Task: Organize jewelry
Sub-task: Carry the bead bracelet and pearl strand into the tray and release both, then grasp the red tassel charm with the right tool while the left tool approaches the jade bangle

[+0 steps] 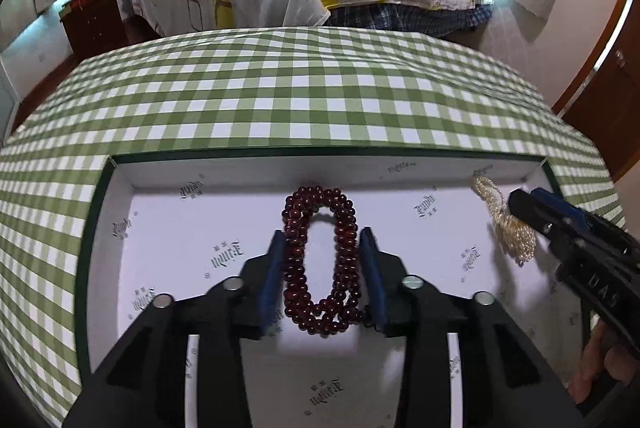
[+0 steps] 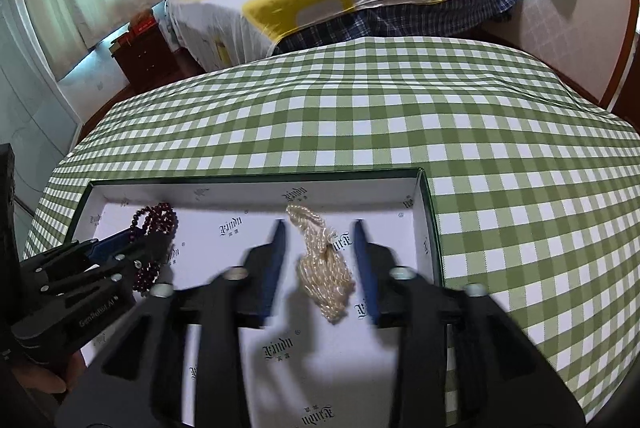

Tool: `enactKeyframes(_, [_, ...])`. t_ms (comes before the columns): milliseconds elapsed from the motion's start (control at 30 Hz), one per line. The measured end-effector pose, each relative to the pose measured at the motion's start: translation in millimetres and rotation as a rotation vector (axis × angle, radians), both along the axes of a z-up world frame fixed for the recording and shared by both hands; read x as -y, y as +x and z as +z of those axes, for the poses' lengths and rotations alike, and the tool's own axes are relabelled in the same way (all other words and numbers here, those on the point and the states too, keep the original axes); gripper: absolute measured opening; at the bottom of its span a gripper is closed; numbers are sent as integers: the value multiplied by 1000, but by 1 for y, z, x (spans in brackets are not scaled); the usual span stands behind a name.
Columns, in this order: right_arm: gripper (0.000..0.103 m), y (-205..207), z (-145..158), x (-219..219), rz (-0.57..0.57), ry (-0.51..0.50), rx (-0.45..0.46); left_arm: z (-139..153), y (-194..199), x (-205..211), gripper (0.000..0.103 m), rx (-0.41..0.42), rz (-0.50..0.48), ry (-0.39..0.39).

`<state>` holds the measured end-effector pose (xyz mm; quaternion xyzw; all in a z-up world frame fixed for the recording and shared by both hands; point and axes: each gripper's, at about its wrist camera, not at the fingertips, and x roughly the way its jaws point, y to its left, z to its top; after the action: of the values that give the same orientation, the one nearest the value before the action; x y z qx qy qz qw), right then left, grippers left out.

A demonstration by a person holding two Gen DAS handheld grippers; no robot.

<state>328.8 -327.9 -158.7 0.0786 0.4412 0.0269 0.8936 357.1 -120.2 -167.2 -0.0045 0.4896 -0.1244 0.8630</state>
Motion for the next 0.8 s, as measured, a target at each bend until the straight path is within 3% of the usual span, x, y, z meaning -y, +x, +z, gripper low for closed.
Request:
enactKeyframes(167, [42, -5, 5, -4, 3, -14, 31, 2, 0, 1, 57, 10, 6, -8])
enactKeyframes(333, [42, -31, 28, -3, -16, -14, 141, 25, -20, -7, 64, 115, 25, -43])
enactKeyframes(533, [42, -83, 56, -6, -40, -28, 245, 59, -66, -17, 66, 264, 42, -47])
enactKeyframes(800, [42, -156, 67, -15, -53, -51, 292, 75, -135, -38, 66, 351, 85, -40])
